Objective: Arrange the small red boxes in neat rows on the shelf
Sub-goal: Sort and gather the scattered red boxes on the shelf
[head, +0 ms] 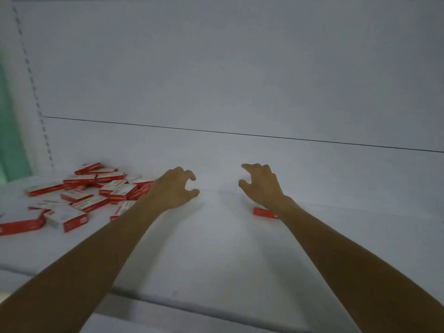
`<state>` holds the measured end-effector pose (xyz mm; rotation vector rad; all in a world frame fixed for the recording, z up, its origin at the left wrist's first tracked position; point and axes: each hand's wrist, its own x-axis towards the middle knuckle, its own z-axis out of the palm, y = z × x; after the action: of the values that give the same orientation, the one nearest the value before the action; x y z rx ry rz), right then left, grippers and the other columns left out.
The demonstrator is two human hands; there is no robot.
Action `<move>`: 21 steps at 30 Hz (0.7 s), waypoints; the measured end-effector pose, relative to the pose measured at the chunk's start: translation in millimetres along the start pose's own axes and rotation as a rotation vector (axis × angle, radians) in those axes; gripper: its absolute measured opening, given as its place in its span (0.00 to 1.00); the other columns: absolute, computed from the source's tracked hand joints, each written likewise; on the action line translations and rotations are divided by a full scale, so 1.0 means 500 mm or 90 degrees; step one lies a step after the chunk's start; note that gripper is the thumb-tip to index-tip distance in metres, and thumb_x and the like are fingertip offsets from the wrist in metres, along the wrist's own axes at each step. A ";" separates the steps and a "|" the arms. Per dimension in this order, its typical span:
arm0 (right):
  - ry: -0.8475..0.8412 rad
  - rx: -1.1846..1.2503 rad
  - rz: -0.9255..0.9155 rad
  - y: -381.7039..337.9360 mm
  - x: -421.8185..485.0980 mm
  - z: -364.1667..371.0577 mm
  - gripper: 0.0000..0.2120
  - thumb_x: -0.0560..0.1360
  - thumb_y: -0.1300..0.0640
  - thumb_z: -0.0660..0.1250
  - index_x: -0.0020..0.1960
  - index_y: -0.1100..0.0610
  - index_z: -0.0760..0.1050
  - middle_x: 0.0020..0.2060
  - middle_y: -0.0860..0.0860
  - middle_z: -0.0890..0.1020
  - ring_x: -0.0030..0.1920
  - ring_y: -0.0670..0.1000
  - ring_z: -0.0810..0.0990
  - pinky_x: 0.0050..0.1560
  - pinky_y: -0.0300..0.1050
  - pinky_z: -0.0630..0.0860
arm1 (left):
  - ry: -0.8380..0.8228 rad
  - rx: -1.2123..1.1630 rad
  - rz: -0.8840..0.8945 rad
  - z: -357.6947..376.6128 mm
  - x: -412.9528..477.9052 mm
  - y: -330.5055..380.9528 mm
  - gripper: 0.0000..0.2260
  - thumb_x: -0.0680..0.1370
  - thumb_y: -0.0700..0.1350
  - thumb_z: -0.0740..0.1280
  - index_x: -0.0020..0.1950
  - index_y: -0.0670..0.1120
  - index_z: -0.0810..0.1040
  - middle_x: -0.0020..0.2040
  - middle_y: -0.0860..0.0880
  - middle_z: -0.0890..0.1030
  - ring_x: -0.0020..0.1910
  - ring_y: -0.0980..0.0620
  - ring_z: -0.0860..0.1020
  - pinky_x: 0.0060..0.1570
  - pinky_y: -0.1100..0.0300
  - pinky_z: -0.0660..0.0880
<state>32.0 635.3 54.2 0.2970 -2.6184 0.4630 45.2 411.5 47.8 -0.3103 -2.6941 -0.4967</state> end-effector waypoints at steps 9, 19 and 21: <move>-0.079 0.117 -0.252 -0.463 0.038 0.132 0.27 0.75 0.56 0.63 0.72 0.54 0.61 0.67 0.56 0.69 0.67 0.57 0.63 0.64 0.52 0.63 | 0.092 0.045 -0.179 -0.267 -0.220 -0.312 0.19 0.74 0.51 0.67 0.62 0.46 0.74 0.59 0.43 0.75 0.57 0.45 0.74 0.56 0.55 0.70; -0.125 0.167 -0.307 -0.771 0.040 0.245 0.25 0.75 0.57 0.63 0.71 0.55 0.63 0.66 0.57 0.71 0.66 0.57 0.65 0.65 0.52 0.64 | 0.094 0.022 -0.183 -0.368 -0.293 -0.574 0.15 0.74 0.50 0.67 0.59 0.46 0.76 0.58 0.46 0.77 0.54 0.48 0.75 0.51 0.59 0.70; -0.122 0.164 -0.280 -0.795 0.042 0.270 0.25 0.75 0.58 0.63 0.71 0.55 0.63 0.65 0.57 0.71 0.66 0.57 0.66 0.65 0.52 0.64 | 0.082 0.009 -0.166 -0.367 -0.293 -0.610 0.15 0.74 0.50 0.67 0.59 0.47 0.76 0.58 0.46 0.77 0.53 0.49 0.75 0.51 0.60 0.70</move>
<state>72.1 217.0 58.9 1.0201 -2.5620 0.6397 152.6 41.9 56.5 0.0776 -2.6222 -0.5507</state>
